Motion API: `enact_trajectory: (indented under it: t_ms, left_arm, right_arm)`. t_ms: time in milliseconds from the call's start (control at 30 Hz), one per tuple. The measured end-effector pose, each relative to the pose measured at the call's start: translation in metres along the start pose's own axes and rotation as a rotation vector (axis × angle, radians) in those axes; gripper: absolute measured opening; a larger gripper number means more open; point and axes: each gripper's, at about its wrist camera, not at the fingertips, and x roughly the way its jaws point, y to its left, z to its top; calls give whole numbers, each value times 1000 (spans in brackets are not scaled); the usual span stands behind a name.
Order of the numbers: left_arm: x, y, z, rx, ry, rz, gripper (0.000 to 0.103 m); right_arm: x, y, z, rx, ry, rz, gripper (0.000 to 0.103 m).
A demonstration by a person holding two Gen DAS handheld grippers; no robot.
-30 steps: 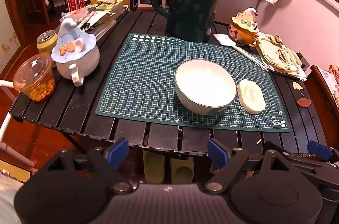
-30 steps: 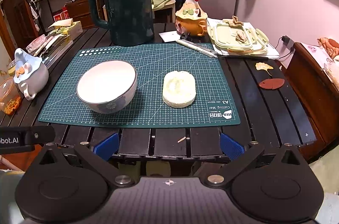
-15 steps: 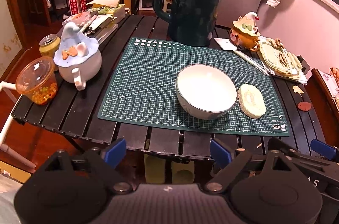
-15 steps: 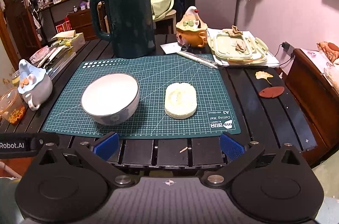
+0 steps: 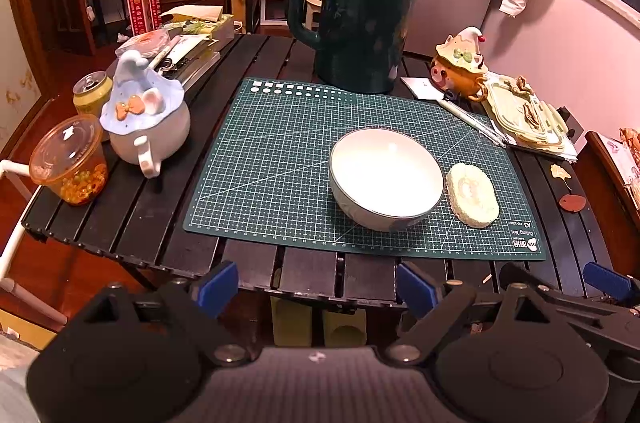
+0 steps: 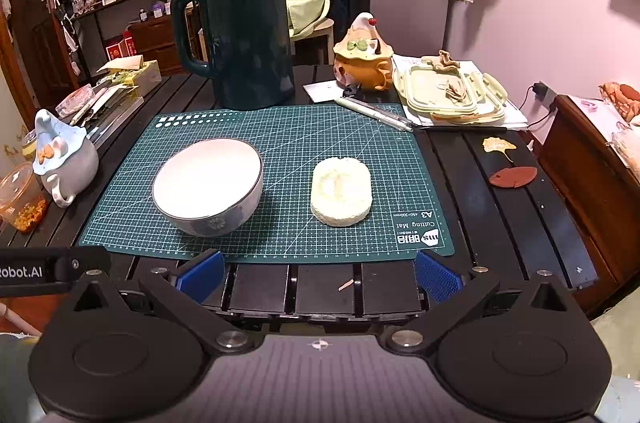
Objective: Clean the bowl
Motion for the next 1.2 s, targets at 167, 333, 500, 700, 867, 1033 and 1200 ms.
enact_trajectory:
  t_ms: [167, 333, 500, 700, 867, 1033, 1200]
  left_arm:
    - [0, -1, 0, 3, 1, 1, 86]
    - [0, -1, 0, 6, 2, 2, 86]
    - [0, -1, 1, 10, 1, 1, 86]
    - [0, -2, 1, 12, 1, -1, 86]
    - [0, -2, 0, 14, 1, 0, 86]
    - [0, -1, 0, 13, 3, -2, 86]
    - [-1, -3, -1, 19, 2, -7, 86]
  right_arm:
    - [1, 0, -1, -3, 3, -1, 103]
    - [1, 0, -1, 0, 6, -1, 103]
    - [2, 1, -2, -3, 9, -3, 103]
    - [2, 1, -2, -3, 11, -3, 103]
    - [2, 1, -2, -3, 13, -2, 103]
    - [2, 1, -2, -4, 16, -1, 103]
    - [2, 1, -2, -5, 17, -1, 103]
